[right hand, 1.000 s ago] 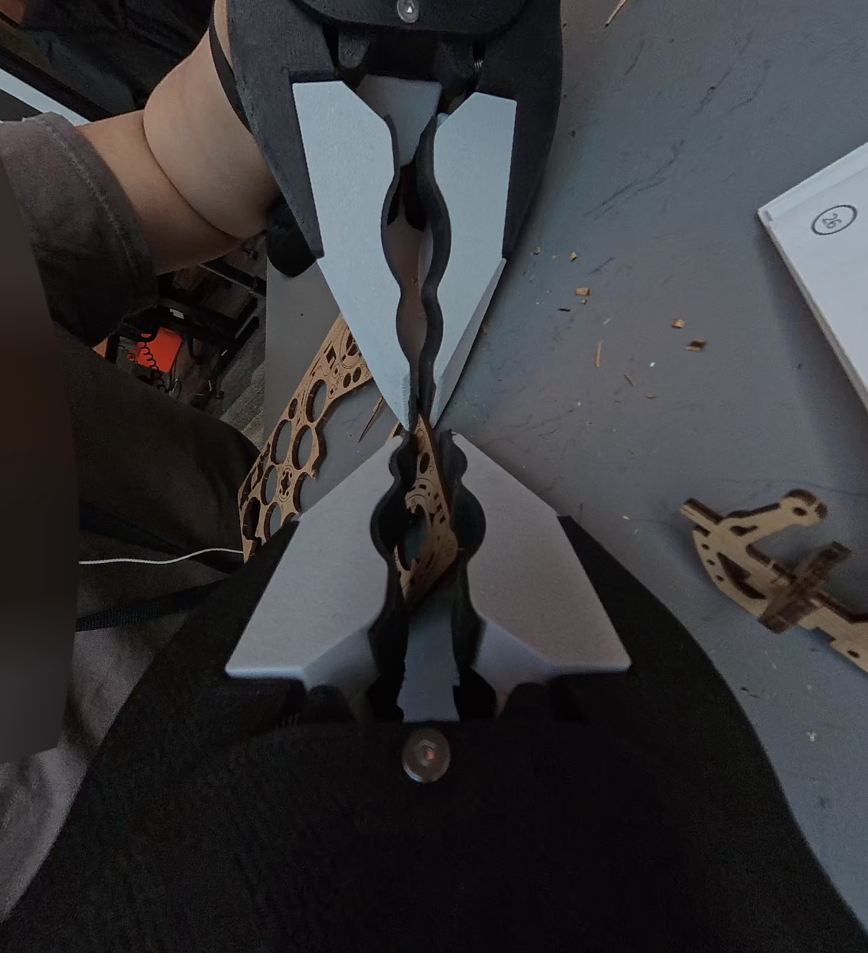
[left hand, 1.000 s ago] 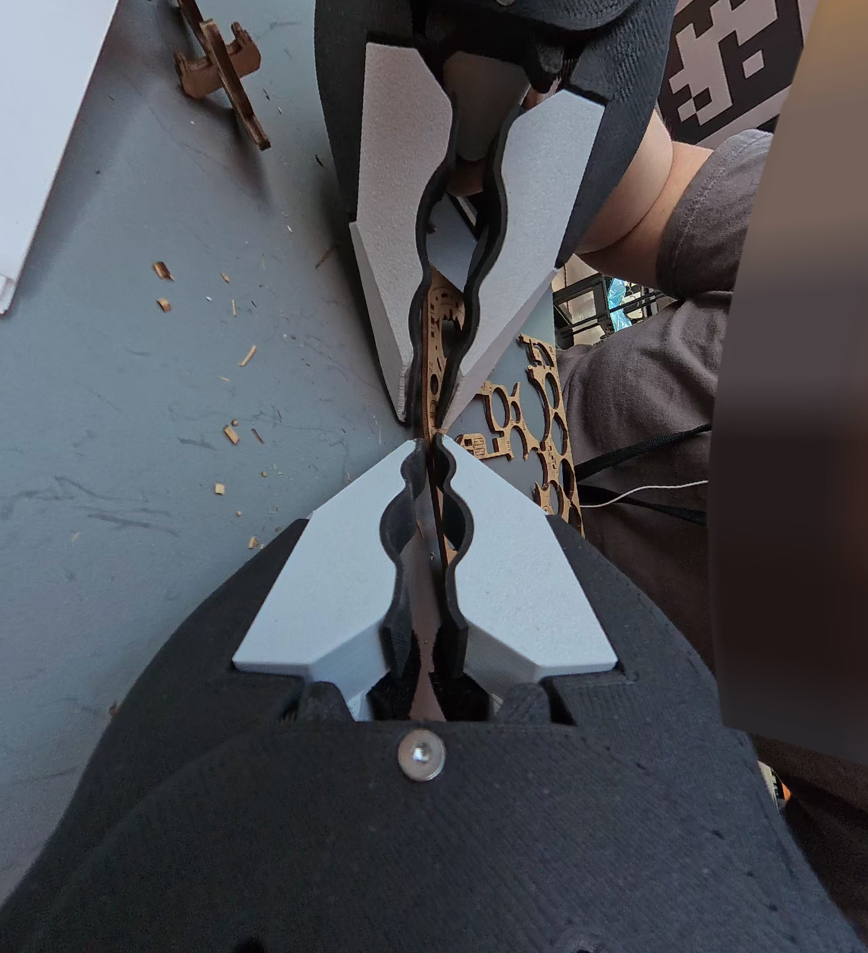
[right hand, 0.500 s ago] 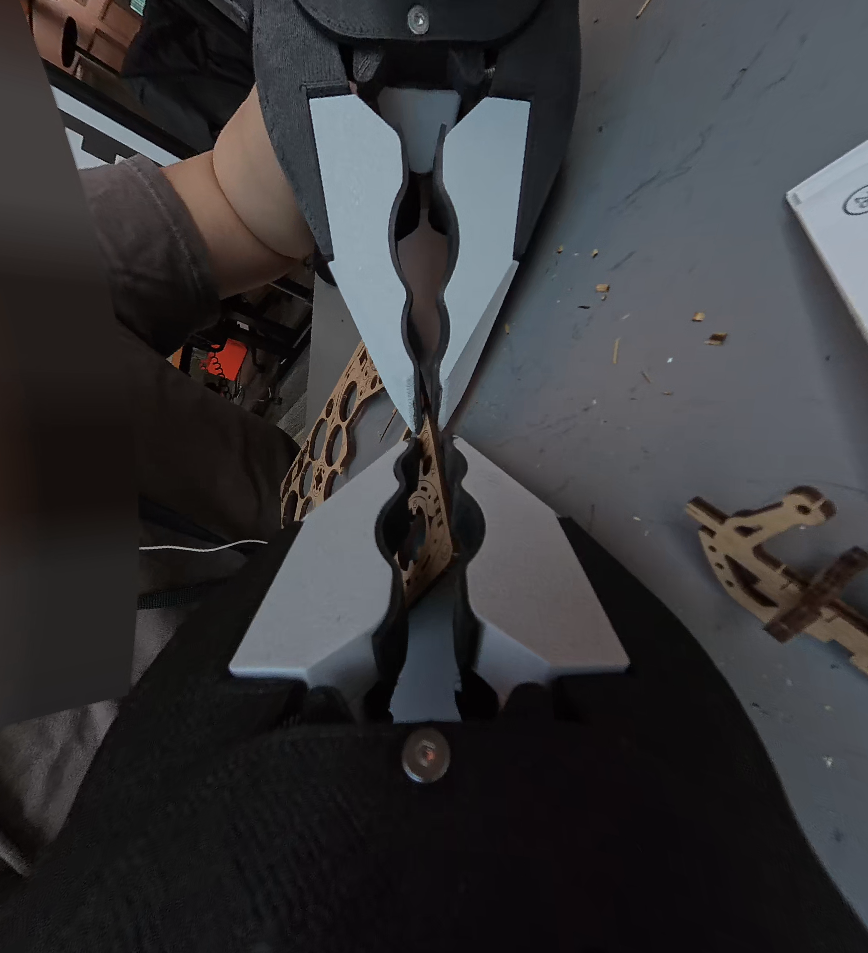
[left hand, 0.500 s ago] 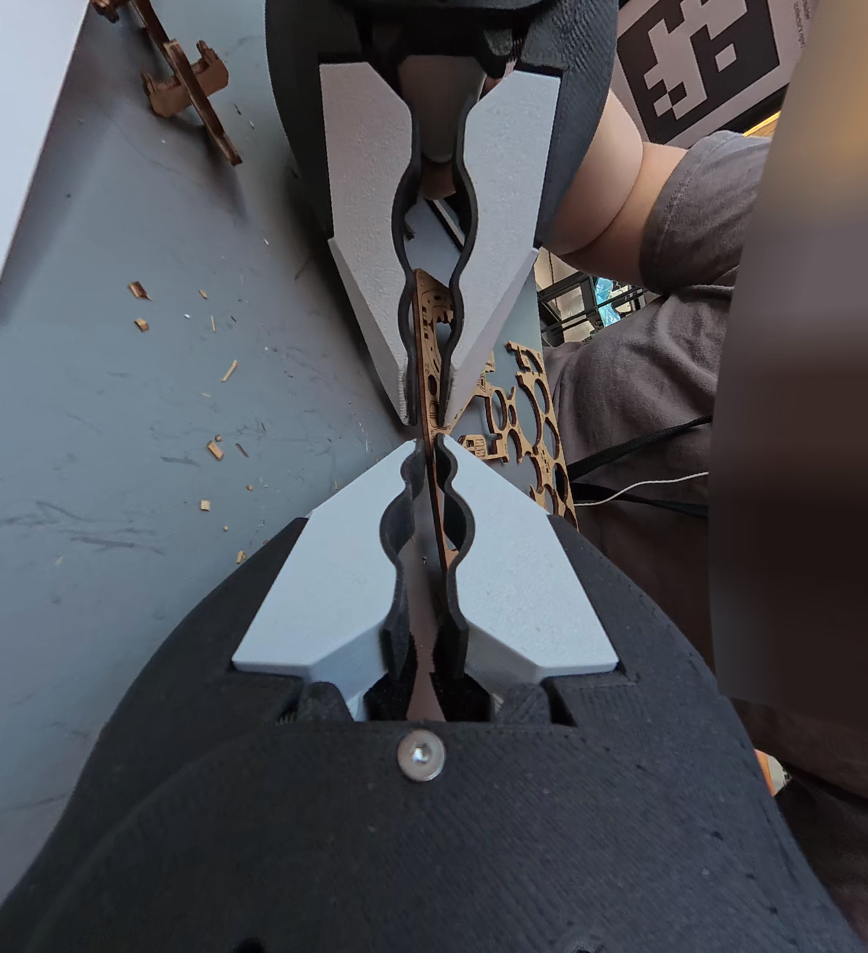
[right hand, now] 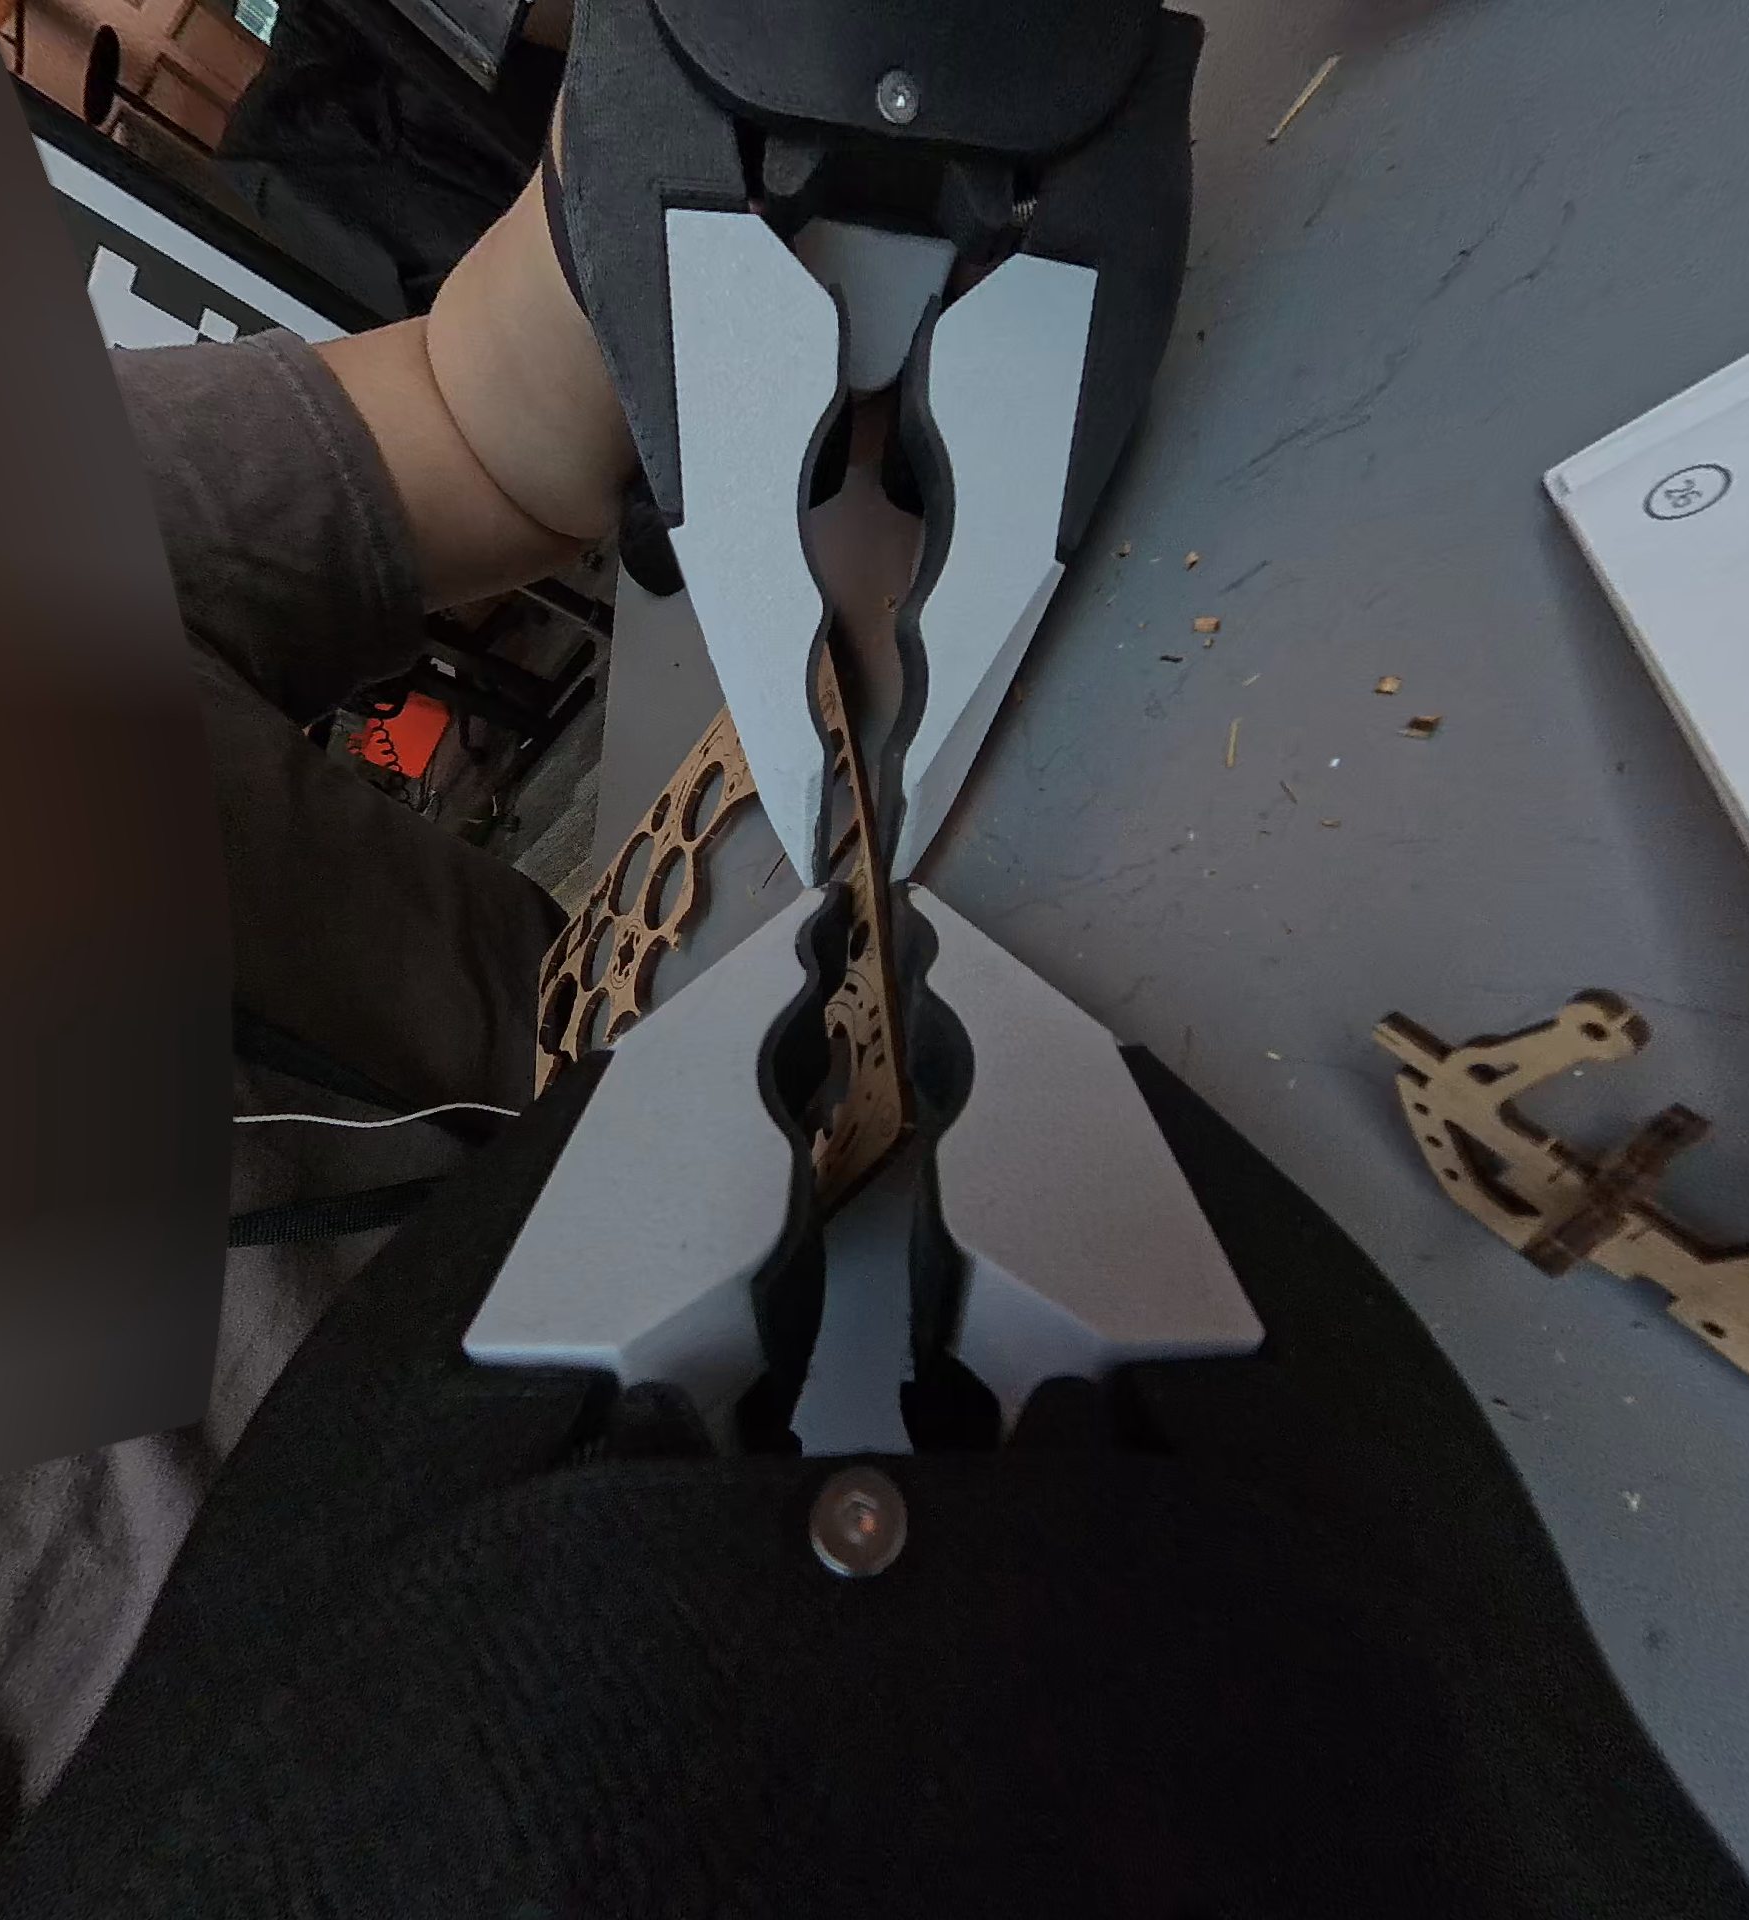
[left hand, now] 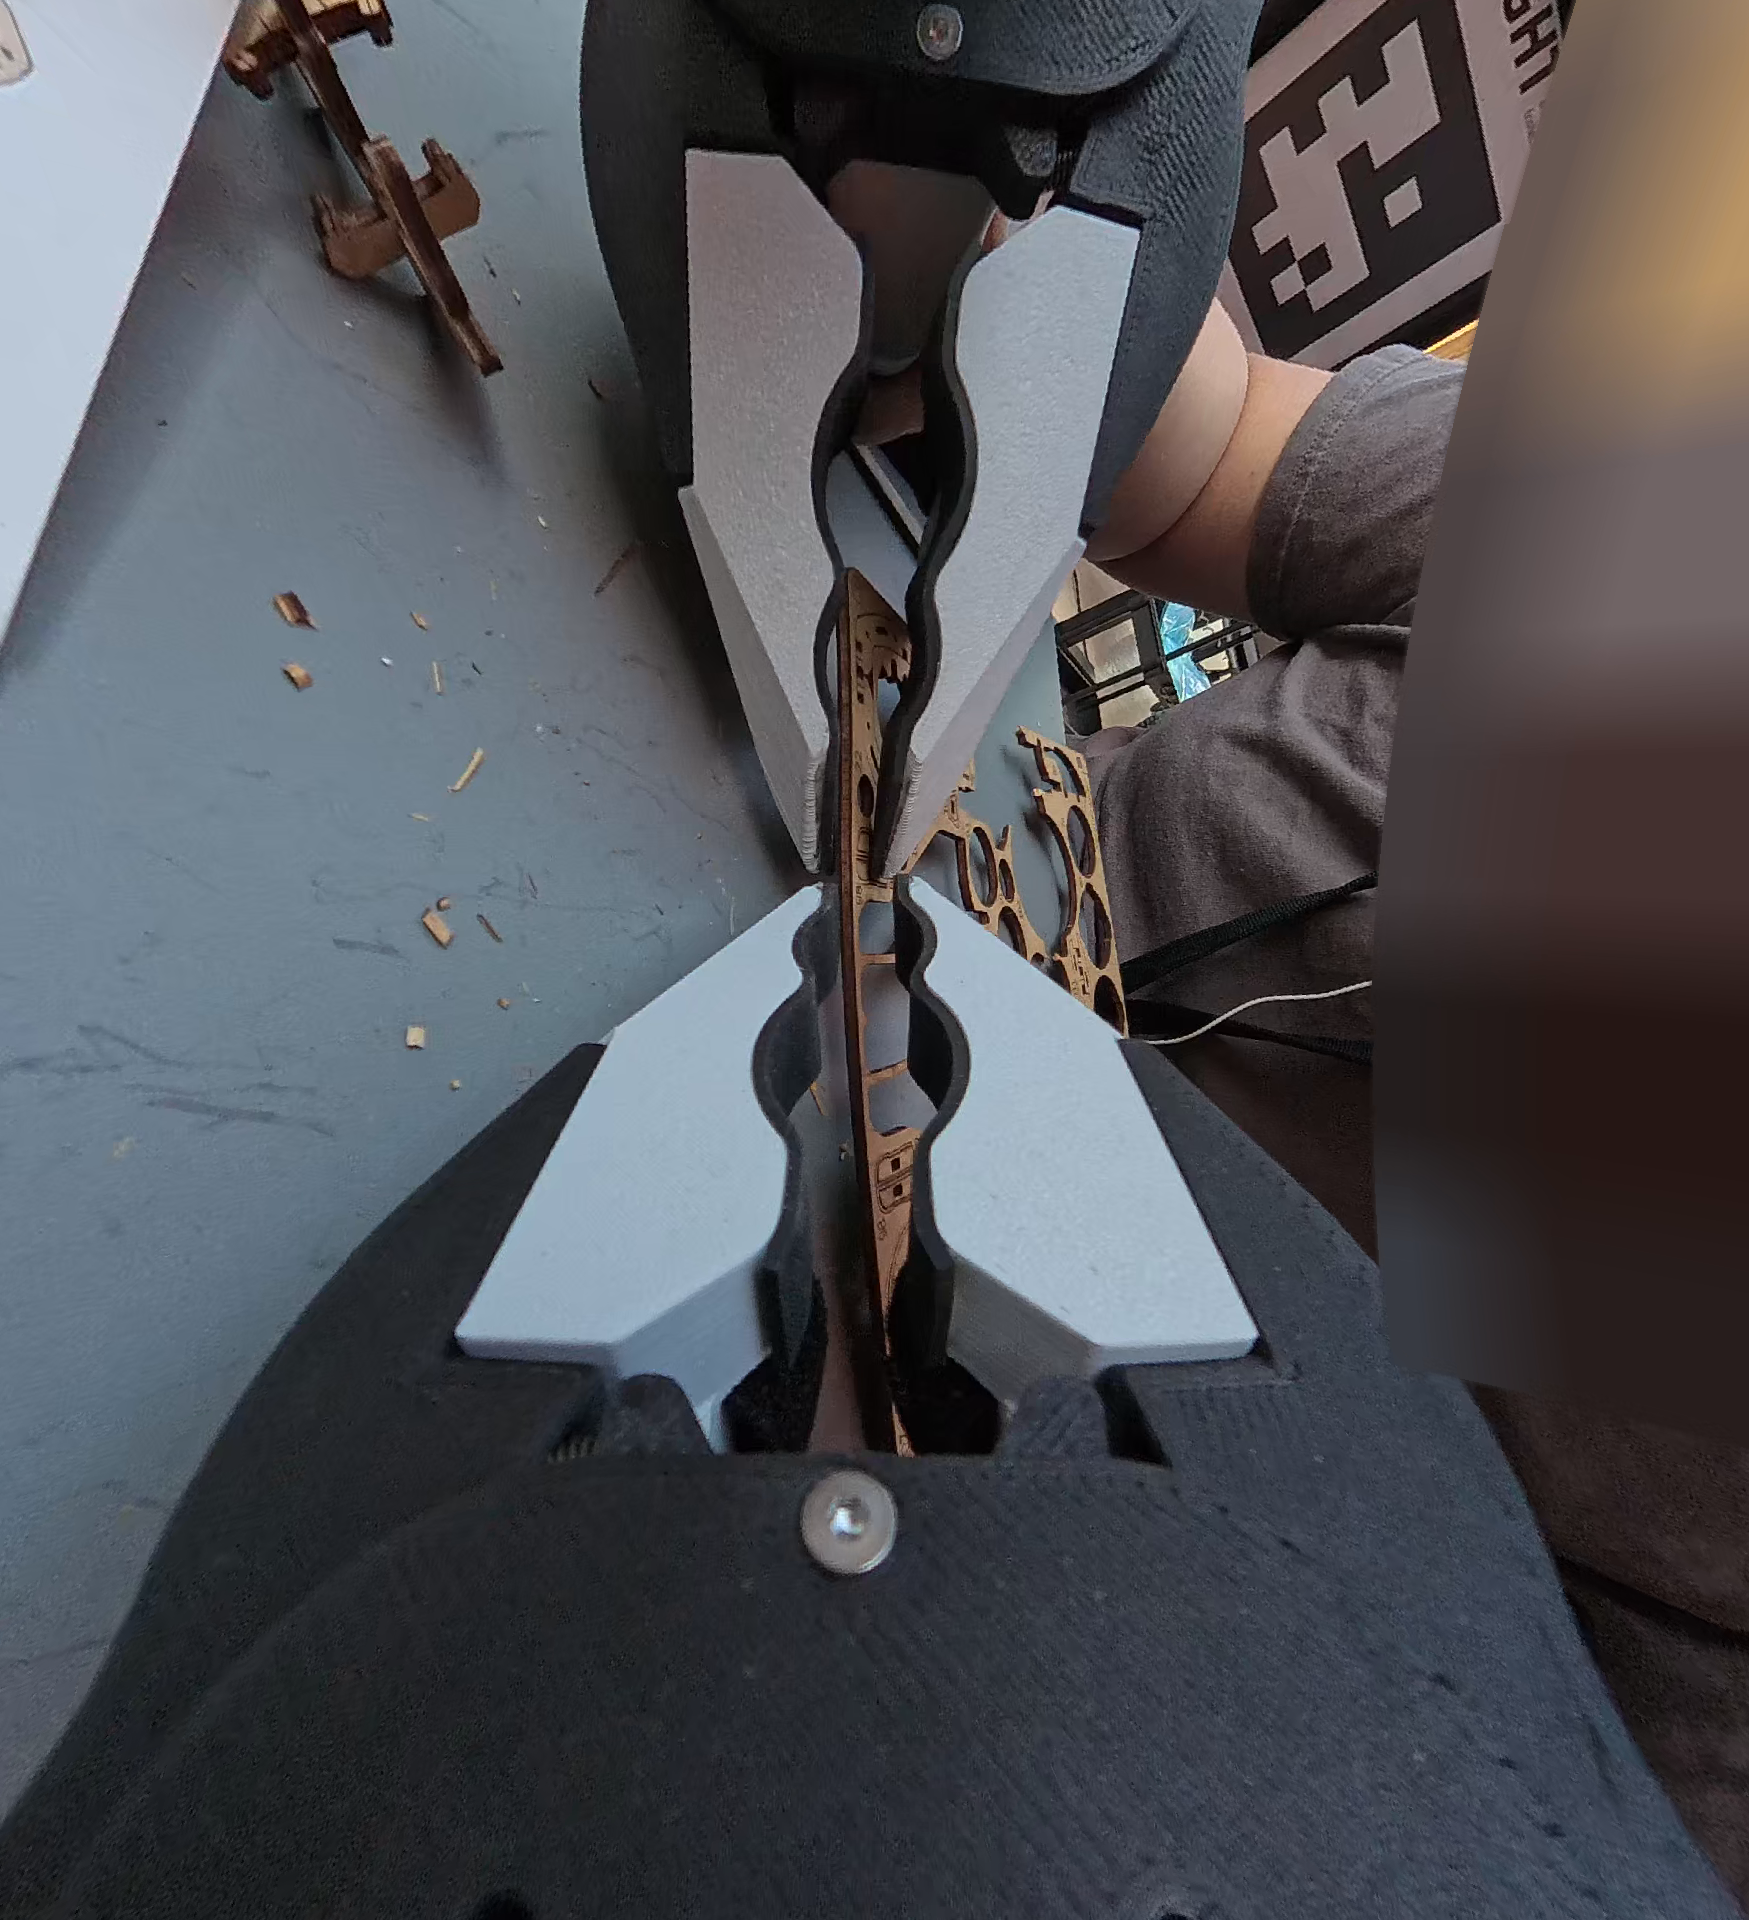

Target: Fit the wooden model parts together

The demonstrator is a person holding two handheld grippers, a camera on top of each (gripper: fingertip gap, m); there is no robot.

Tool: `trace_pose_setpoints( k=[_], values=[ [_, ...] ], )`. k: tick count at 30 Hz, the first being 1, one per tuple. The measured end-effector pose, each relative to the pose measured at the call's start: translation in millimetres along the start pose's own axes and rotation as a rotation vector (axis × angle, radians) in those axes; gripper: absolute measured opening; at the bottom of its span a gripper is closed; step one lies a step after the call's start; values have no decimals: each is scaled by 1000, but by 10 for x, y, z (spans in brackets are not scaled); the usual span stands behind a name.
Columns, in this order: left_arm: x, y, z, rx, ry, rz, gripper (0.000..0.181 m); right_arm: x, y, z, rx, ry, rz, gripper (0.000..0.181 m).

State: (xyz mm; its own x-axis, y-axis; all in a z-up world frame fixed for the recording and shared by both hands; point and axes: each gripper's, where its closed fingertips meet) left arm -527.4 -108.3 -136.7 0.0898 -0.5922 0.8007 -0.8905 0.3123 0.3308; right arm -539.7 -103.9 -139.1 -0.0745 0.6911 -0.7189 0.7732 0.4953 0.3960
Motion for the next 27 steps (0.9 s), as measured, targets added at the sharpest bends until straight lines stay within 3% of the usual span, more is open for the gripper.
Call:
trace_pose_setpoints(
  k=[27],
  values=[
    [24, -30, 62, -44, 25, 31, 3, -7, -18, 27, -19, -28, -21, 11]
  ],
)
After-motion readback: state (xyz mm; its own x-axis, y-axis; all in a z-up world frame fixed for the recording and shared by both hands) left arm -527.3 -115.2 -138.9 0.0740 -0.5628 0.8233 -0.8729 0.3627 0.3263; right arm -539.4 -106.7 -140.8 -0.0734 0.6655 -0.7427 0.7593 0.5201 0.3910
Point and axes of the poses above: each gripper's, where its closed fingertips meet, y back along the fingers, z out of its underside, x = y × z across the jaws, and after that the axes turned 3 degrees about x, right-handed
